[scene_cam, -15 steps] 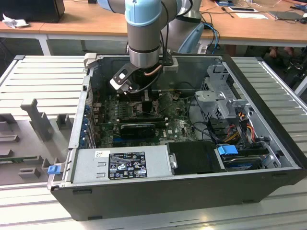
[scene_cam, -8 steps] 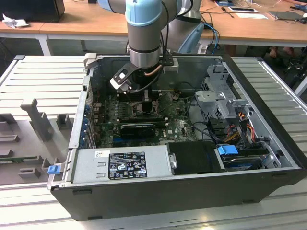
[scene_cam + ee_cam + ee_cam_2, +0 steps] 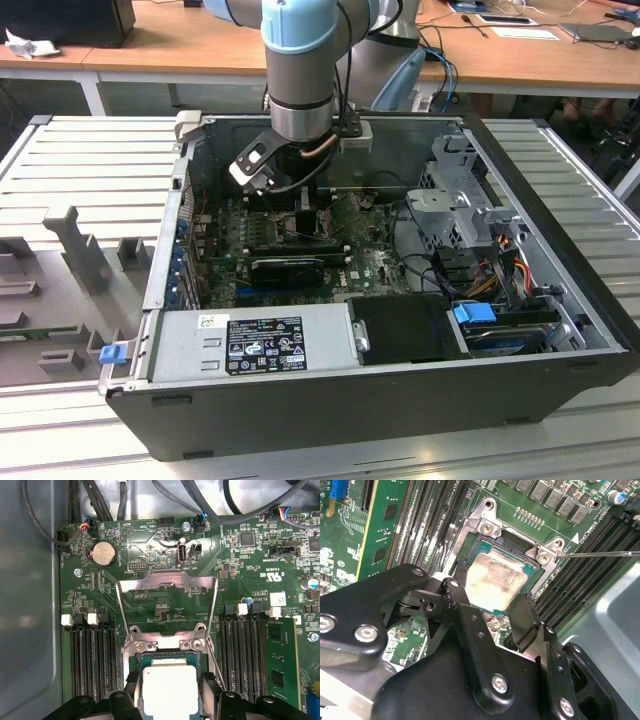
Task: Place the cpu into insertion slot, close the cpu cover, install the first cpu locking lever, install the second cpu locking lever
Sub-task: 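Place the cpu into insertion slot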
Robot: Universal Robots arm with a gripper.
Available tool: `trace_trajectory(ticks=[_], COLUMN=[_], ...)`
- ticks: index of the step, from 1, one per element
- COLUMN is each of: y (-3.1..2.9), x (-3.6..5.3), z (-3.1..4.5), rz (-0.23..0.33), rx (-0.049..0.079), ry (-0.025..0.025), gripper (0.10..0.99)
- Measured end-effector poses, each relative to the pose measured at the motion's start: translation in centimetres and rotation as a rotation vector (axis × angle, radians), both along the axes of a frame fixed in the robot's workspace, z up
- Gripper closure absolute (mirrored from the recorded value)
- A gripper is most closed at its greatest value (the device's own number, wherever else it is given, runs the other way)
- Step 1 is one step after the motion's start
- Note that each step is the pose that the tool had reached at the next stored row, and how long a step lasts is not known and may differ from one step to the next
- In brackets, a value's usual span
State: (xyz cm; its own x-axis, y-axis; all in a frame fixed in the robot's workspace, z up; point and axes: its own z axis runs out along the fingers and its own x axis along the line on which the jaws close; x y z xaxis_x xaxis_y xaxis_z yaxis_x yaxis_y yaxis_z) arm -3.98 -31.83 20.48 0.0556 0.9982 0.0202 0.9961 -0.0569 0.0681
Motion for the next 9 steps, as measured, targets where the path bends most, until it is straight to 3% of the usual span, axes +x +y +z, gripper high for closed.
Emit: trace_trajectory(ticks=[3, 4, 5, 7, 8, 9], y=[0.0, 0.0, 0.0, 0.01, 0.0, 0.0], x=[0.0, 0.0, 0.0, 0.01, 0.0, 0.0], z=[0.68, 0.89, 1.06, 1.21, 1.28, 1.35], rz=[0.0, 0.0, 0.0, 0.0, 0.0, 0.0], rx=[0.0, 0.0, 0.0, 0.0, 0.0, 0.0], ry=[0.0001, 0.0001, 0.0, -0.0001, 0.0001, 0.0001], gripper=[0.498, 0.565, 0.69, 0.812, 0.933, 0.98])
